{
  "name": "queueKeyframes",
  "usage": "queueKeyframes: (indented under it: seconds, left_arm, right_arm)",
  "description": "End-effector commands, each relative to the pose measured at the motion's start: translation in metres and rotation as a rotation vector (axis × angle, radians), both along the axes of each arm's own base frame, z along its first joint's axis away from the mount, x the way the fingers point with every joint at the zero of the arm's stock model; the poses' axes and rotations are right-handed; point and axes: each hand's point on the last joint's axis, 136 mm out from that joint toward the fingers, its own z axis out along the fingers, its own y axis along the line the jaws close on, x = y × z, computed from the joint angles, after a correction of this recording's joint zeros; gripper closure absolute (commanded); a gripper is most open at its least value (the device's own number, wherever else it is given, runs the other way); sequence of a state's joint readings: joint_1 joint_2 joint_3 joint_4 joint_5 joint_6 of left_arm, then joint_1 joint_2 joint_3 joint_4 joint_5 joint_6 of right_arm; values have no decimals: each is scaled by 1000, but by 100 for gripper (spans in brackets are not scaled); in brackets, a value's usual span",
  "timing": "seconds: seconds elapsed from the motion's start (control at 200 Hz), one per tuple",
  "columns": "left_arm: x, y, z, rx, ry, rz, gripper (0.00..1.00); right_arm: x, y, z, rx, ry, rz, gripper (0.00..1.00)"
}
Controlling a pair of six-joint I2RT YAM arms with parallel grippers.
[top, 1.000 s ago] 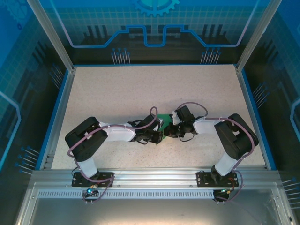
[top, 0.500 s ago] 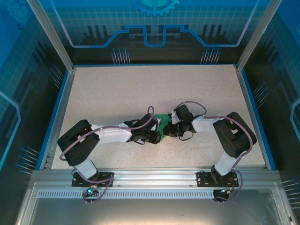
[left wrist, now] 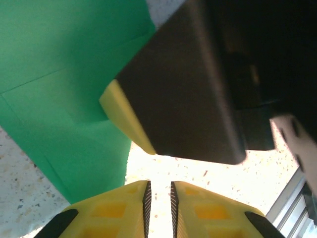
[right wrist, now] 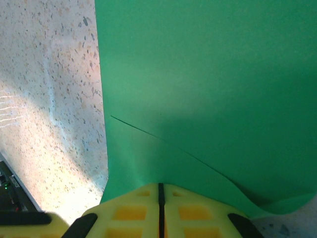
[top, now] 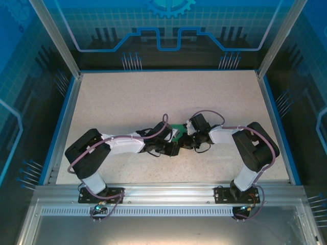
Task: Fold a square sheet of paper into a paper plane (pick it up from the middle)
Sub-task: Third fold the triangle at the center of the table.
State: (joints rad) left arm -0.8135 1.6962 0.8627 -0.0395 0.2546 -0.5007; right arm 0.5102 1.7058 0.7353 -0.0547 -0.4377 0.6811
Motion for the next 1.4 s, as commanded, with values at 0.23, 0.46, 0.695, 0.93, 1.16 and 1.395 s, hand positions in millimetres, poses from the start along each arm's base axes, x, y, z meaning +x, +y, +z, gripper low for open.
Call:
queueKeyframes:
  seconds: [0.23,0.46,0.695,0.93,1.16,1.395]
  left_arm:
    - [-4,-14,-3,-137,119,-52,76]
    - [-4,0,-24,-53,134,-16,76]
    - [-17,16,-47,15,173,-2,76]
    - [-35,36,-60,64,208,-2,77]
    - [-53,53,-67,98,248,6,77]
    - [-68,59,-66,101,289,-32,77]
  right_arm:
    - [-19,-24,-36,-158,89,-9,91]
    - [-19,-24,-36,-164,89,-6,90]
    - [-18,-26,-35,-176,89,-4,90]
    - [-17,-29,-35,-189,89,-6,90]
    - [-15,-30,-36,-195,91,-6,90]
    - [-14,-31,-35,-200,88,-10,90]
